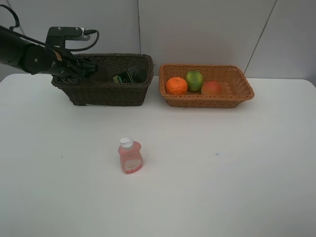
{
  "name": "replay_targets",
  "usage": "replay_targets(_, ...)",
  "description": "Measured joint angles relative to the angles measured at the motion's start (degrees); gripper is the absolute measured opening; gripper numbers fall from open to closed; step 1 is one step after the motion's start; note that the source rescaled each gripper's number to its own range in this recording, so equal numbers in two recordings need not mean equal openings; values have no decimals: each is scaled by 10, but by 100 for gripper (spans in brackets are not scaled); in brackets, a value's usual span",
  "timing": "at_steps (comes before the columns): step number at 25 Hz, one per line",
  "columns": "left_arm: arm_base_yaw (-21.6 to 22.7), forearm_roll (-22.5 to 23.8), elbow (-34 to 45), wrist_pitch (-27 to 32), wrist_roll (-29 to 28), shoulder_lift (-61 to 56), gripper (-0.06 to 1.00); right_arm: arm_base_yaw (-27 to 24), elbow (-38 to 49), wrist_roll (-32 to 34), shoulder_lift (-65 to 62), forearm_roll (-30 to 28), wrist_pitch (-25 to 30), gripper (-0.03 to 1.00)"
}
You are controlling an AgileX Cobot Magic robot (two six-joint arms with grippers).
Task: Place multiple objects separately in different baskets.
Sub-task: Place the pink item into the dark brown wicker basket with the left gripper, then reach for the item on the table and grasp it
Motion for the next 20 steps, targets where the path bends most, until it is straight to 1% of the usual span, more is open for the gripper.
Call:
replay_targets(3, 0, -5, 0, 2, 0, -6, 93, 0, 0, 0, 0, 0, 0, 98)
replay_targets(8, -1, -7, 0, 20, 1, -52, 94, 0, 0, 0, 0, 0, 0, 98)
replay_targets(11, -1, -7, 0, 58, 1, -86, 94, 0, 0, 0, 0, 0, 0, 98)
replay_targets(13, -6, -7, 0, 94, 1, -108, 94, 0, 0, 0, 0, 0, 0, 98)
replay_targets(17, -30, -8, 0, 159, 2, -152, 94, 0, 0, 0, 0, 0, 0, 98)
replay_targets(20, -57, -9, 0, 213, 2, -187, 94, 0, 0, 0, 0, 0, 0, 98)
